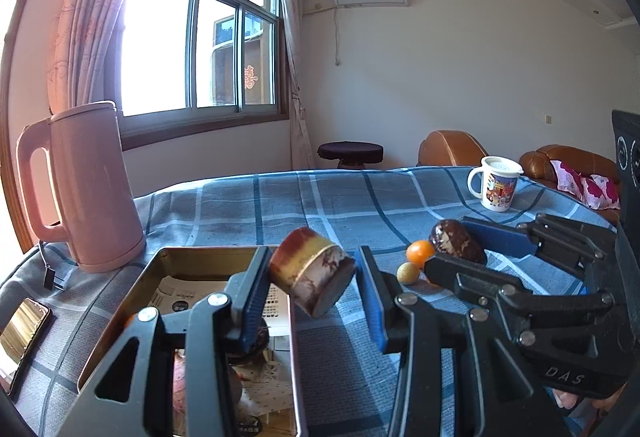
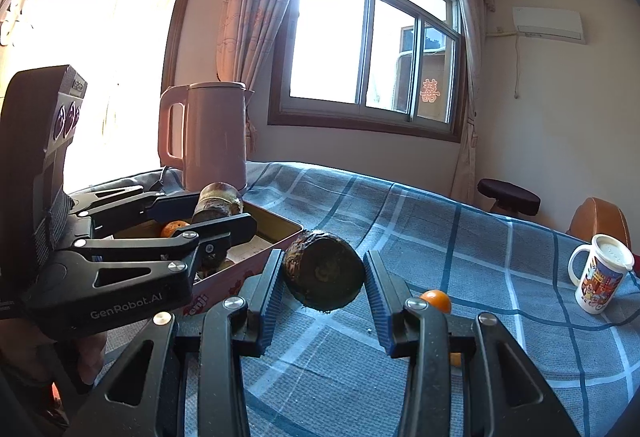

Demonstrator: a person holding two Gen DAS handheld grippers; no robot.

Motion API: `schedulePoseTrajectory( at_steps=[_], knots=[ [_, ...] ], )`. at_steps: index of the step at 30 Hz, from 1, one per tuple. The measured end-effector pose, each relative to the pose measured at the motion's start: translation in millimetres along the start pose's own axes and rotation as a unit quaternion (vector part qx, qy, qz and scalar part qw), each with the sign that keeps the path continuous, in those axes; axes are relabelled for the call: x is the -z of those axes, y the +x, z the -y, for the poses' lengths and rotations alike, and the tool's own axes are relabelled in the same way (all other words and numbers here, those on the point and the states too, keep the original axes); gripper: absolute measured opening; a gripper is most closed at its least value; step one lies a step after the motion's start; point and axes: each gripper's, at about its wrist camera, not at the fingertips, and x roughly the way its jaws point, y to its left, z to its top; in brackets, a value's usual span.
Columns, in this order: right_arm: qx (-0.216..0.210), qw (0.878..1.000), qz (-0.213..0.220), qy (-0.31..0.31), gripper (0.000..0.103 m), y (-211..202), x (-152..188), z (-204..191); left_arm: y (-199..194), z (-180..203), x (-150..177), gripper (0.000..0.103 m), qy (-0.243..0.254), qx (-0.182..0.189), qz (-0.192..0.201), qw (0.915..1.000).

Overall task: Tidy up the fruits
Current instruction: 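Carry the jar and the dark brown fruit with both grippers over the tin box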

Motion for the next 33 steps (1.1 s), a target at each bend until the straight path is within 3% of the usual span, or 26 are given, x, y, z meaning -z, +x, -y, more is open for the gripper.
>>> schedulePoseTrajectory(
  at_steps=[33],
  knots=[
    [-0.055, 0.998, -0.01, -0.041, 0.042, 28, -14, -60, -14, -69, 8, 0.044, -0.038, -0.06, -0.015, 0.9973]
  ],
)
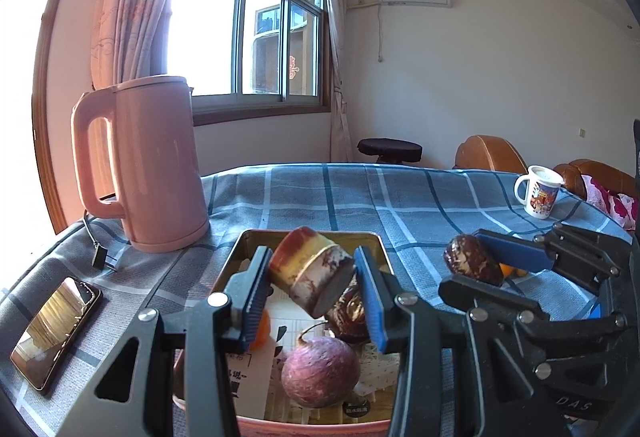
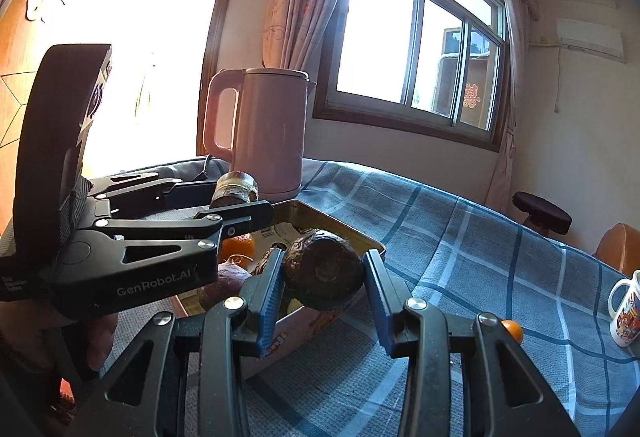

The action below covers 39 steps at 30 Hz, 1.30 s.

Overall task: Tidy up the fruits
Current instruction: 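Carry the jar and the dark brown fruit with both grippers over the tin box, then open both grippers to drop the jar and the dark brown fruit into the tin box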

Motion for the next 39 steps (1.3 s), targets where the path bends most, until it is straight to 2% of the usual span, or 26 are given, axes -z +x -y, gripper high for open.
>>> schedulePoseTrajectory(
  at_steps=[21, 39],
  knots=[
    [-0.024, 1.0, -0.009, -0.017, 0.042, 16, -5, -23, 5, -29, 4, 0.044, -0.008, -0.027, -0.037, 0.9989],
    [-0.059, 0.993, -0.085, -0.05, 0.042, 42, -2, -39, 17, -34, 10, 0.044, 0.009, -0.004, -0.109, 0.994]
  ],
)
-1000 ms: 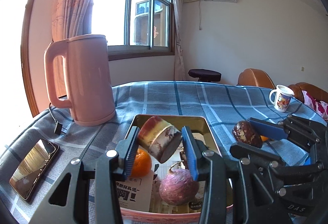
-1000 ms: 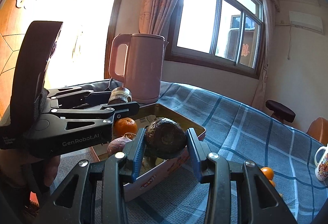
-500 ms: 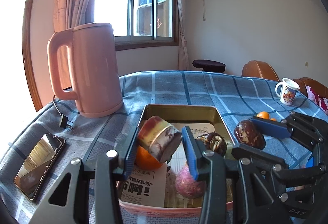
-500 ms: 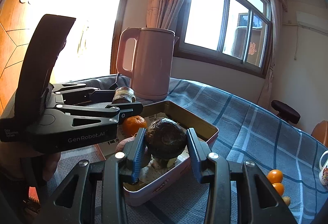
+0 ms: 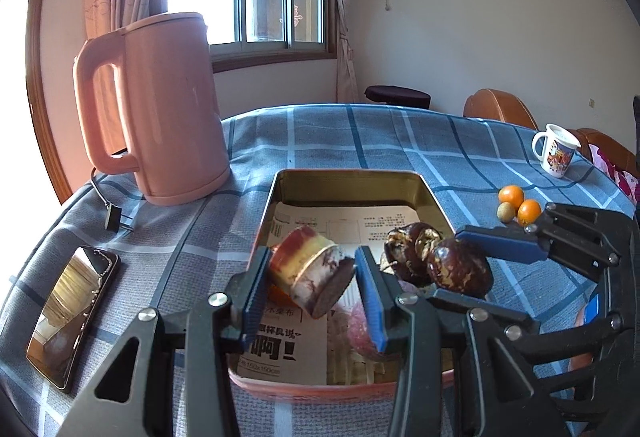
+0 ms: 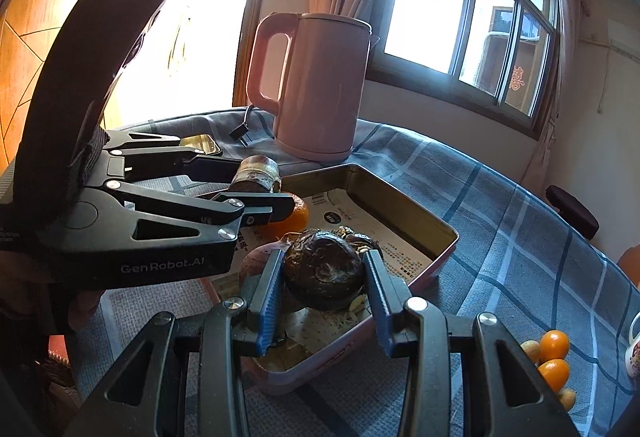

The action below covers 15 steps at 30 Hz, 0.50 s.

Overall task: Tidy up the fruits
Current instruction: 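Open both grippers to drop the jar and the dark brown fruit into the tin box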

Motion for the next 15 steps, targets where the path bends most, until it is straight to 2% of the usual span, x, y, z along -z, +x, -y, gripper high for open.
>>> schedulePoseTrajectory(
  at_steps=[7, 9, 11, 13, 15],
  knots=[
    [-0.013, 1.0, -0.011, -0.001, 0.043, 3, 1, -1, -1, 1, 1, 0.047, 0.003, -0.011, -0.001, 0.9999],
    [-0.009, 1.0, -0.007, -0.004, 0.048, 1, 1, -2, -3, 4, 1, 0.055, 0.008, -0.018, 0.002, 0.9998],
    [0.008, 1.0, -0.001, -0.011, 0.053, -4, 2, -3, -7, 5, 2, 0.078, 0.003, -0.026, 0.015, 0.9996],
    [0.03, 0.999, 0.003, -0.019, 0.053, -12, 5, 1, -13, 6, -1, 0.083, -0.004, -0.018, 0.03, 0.9994],
    [0.047, 0.999, 0.01, -0.018, 0.053, -26, 8, 12, -19, 12, -4, 0.084, -0.006, -0.01, 0.044, 0.999]
  ],
)
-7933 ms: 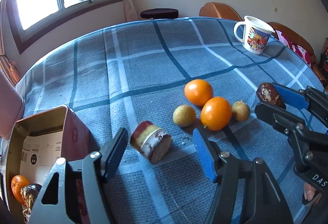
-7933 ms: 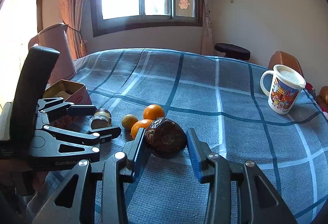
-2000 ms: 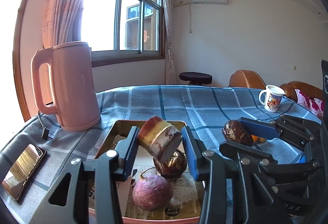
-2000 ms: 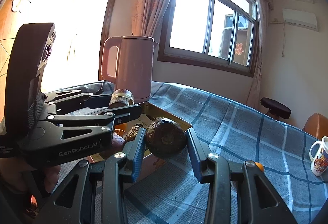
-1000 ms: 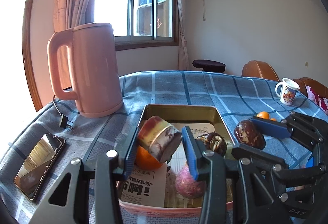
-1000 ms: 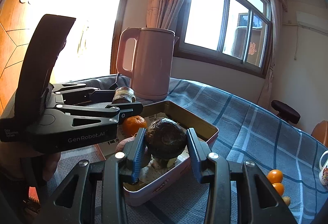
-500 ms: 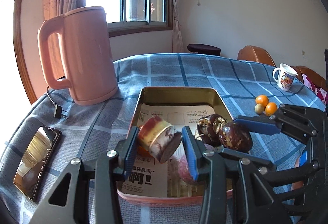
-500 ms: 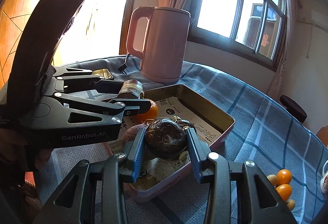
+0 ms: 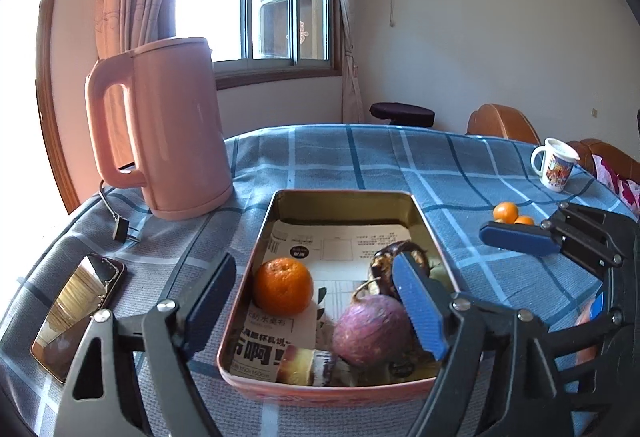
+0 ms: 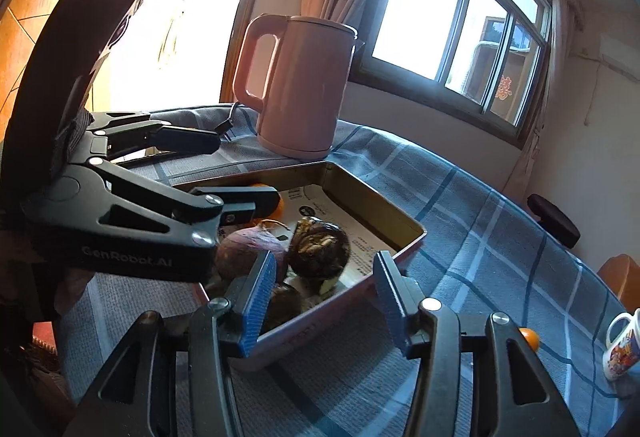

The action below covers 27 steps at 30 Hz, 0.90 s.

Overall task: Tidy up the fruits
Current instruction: 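Open both grippers to drop the jar and the dark brown fruit into the tin box, then grasp an orange with the left gripper while the right grasps a small brown round fruit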

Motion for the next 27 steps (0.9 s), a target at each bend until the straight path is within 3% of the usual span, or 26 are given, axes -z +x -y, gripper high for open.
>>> schedulePoseTrajectory(
  at_steps=[3, 5, 8, 11, 15, 22, 27],
  knots=[
    [0.045, 0.999, 0.012, 0.015, 0.055, -25, 9, 31, -6, 16, -7, 0.09, 0.002, 0.015, 0.019, 0.9997],
    [0.082, 0.996, 0.01, 0.039, 0.063, -38, 17, 60, -6, 30, -13, 0.09, 0.007, 0.031, 0.024, 0.9992],
    [0.148, 0.985, -0.011, 0.093, 0.064, -49, 36, 111, -4, 60, -19, 0.09, 0.025, 0.063, 0.025, 0.9974],
    [0.176, 0.97, -0.039, 0.162, 0.064, -52, 59, 155, 5, 90, -26, 0.091, 0.047, 0.085, 0.016, 0.9951],
    [0.169, 0.961, -0.076, 0.206, 0.064, -43, 82, 183, 20, 128, -30, 0.092, 0.081, 0.102, 0.005, 0.9915],
    [0.111, 0.96, -0.121, 0.228, 0.06, -19, 94, 188, 48, 155, -34, 0.092, 0.094, 0.11, -0.034, 0.9889],
    [0.09, 0.954, -0.16, 0.238, 0.043, 0, 100, 192, 57, 167, -36, 0.092, 0.109, 0.11, -0.042, 0.987]
  ],
)
